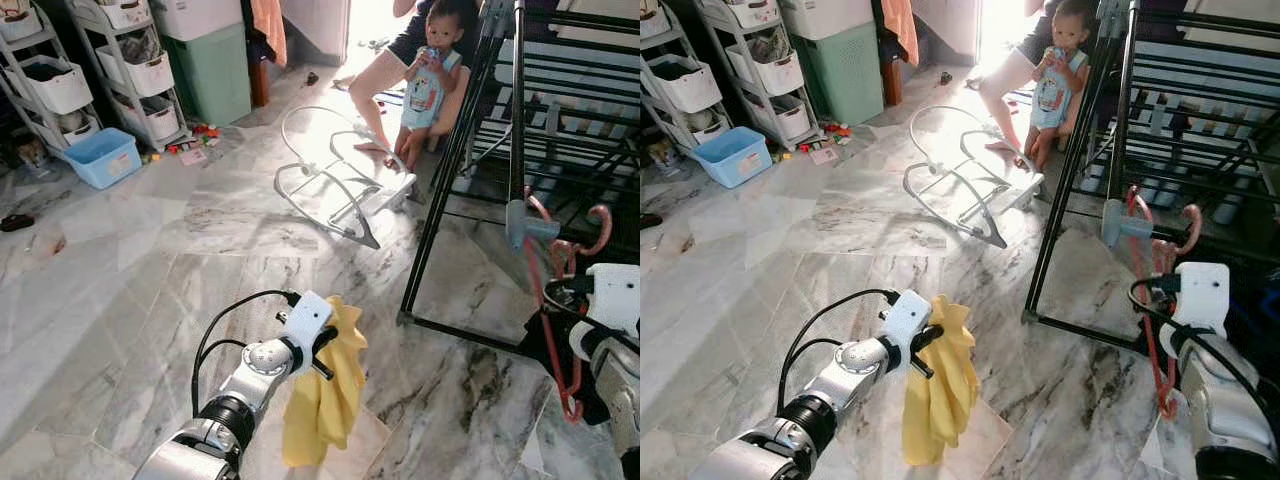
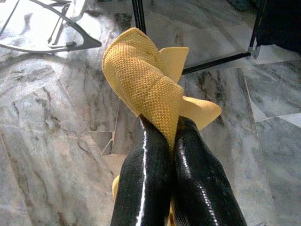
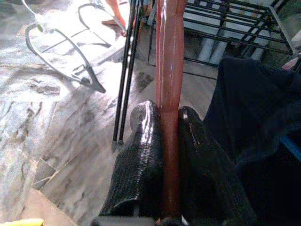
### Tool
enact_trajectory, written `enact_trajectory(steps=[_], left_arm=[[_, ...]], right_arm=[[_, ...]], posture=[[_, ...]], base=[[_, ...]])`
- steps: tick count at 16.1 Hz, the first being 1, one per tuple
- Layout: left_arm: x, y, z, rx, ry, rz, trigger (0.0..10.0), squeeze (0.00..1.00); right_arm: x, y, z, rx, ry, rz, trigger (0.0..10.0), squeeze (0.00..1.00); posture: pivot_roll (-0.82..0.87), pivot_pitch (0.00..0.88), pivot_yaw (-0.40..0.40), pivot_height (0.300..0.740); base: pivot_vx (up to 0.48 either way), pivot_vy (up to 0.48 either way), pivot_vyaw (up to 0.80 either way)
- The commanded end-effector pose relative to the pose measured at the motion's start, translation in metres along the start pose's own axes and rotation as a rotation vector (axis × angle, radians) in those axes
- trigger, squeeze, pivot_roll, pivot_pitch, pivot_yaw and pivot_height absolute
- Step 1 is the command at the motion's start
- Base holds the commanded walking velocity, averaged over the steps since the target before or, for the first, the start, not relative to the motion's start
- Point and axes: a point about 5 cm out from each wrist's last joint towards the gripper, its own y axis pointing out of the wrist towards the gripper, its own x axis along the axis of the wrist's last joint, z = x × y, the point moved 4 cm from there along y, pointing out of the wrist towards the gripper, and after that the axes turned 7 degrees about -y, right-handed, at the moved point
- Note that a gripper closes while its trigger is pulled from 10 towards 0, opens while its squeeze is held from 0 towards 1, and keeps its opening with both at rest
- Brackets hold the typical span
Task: Hang hanger
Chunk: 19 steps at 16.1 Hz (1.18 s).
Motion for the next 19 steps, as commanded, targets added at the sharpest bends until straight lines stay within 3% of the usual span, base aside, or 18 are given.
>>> enact_trajectory(steps=[1,3,7,10,13,14,15,16,17,18,19], left_arm=[[0.01,0.002,-0.001,0.009,0.001,-0.042,10.0,0.0],[0.015,0.005,-0.003,0.031,-0.03,-0.053,10.0,0.0],[0.025,0.006,-0.005,0.036,0.006,-0.092,10.0,0.0],[0.03,0.006,0.002,0.069,0.035,-0.099,10.0,0.0],[0.034,0.004,0.007,0.117,0.078,-0.126,10.0,0.0],[0.028,0.004,0.007,0.123,0.079,-0.109,10.0,0.0],[0.021,0.003,0.007,0.125,0.089,-0.093,10.0,0.0],[0.016,0.002,0.007,0.128,0.097,-0.073,10.0,0.0],[0.017,0.002,0.006,0.124,0.095,-0.081,10.0,0.0],[0.02,0.002,0.008,0.133,0.092,-0.09,10.0,0.0],[0.027,0.004,0.009,0.157,0.07,-0.106,10.0,0.0]], right_arm=[[0.019,-0.005,-0.004,-0.029,0.006,-0.073,0.0,0.0],[0.02,-0.015,0.0,-0.058,-0.044,-0.111,0.0,0.0],[0.004,-0.041,0.015,-0.062,-0.08,-0.143,0.0,0.0],[-0.023,-0.073,0.023,-0.129,0.003,-0.118,2.7,0.0],[-0.045,-0.093,0.034,-0.155,0.039,-0.081,3.1,0.0],[-0.05,-0.097,0.041,-0.154,0.055,-0.07,4.2,0.0],[-0.055,-0.098,0.048,-0.149,0.068,-0.052,6.1,0.0],[-0.057,-0.097,0.056,-0.14,0.086,-0.048,7.2,0.0],[-0.056,-0.093,0.067,-0.119,0.097,-0.053,9.2,0.0],[-0.055,-0.09,0.078,-0.102,0.115,-0.058,9.1,0.0],[-0.052,-0.083,0.087,-0.08,0.141,-0.071,10.0,0.0]], posture=[[-0.02,0.025,-0.002,0.74],[-0.02,0.018,0.0,0.74],[-0.04,0.01,0.005,0.74],[-0.06,0.0,0.002,0.74],[-0.06,0.0,-0.008,0.74],[-0.08,0.0,-0.013,0.74],[-0.08,0.0,-0.017,0.74],[-0.07,0.0,-0.019,0.74],[-0.05,0.0,-0.024,0.74],[-0.03,0.0,-0.028,0.74],[-0.02,0.0,-0.028,0.74]], base=[[0.0,0.0,0.0],[0.0,0.0,0.0],[0.0,0.0,0.0],[0.0,0.0,0.0],[0.0,0.0,0.0],[0.0,0.0,0.0],[0.0,0.0,0.0],[0.0,0.0,0.0],[0.0,0.0,0.0],[0.0,0.0,0.0],[0.0,0.0,0.0]])
